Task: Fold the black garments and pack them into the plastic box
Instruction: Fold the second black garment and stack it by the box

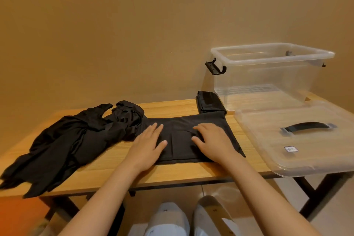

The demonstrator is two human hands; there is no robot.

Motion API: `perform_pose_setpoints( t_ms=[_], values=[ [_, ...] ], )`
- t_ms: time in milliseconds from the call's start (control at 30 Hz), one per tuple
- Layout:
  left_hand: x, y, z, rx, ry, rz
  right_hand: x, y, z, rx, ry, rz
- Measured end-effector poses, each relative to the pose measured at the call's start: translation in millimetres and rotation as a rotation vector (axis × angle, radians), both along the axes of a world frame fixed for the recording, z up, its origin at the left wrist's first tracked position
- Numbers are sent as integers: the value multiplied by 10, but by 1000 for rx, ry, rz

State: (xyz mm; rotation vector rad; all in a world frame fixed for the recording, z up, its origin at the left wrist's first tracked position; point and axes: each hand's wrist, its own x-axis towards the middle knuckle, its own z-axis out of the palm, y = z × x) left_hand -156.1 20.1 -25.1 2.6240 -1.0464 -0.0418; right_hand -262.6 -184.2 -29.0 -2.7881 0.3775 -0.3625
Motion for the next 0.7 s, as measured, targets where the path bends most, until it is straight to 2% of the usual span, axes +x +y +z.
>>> perform_pose_setpoints(
  t_ms=[67,133,333,500,700],
  values=[
    [20,-15,-120,145,25,-5,56,-41,-118,-33,225,1],
    [11,43,-216,219,12,-30,-21,-66,-191,-55,328,-1],
    [-39,259,-174,167,52,-163,-410,181,-206,-17,362,-15],
    [-468,27,-70,-20,-24,-289,-365,-145,8,65,152,-29],
    [-990,-591,-206,-29,28,-529,-424,-617,0,57,307,38]
  ],
)
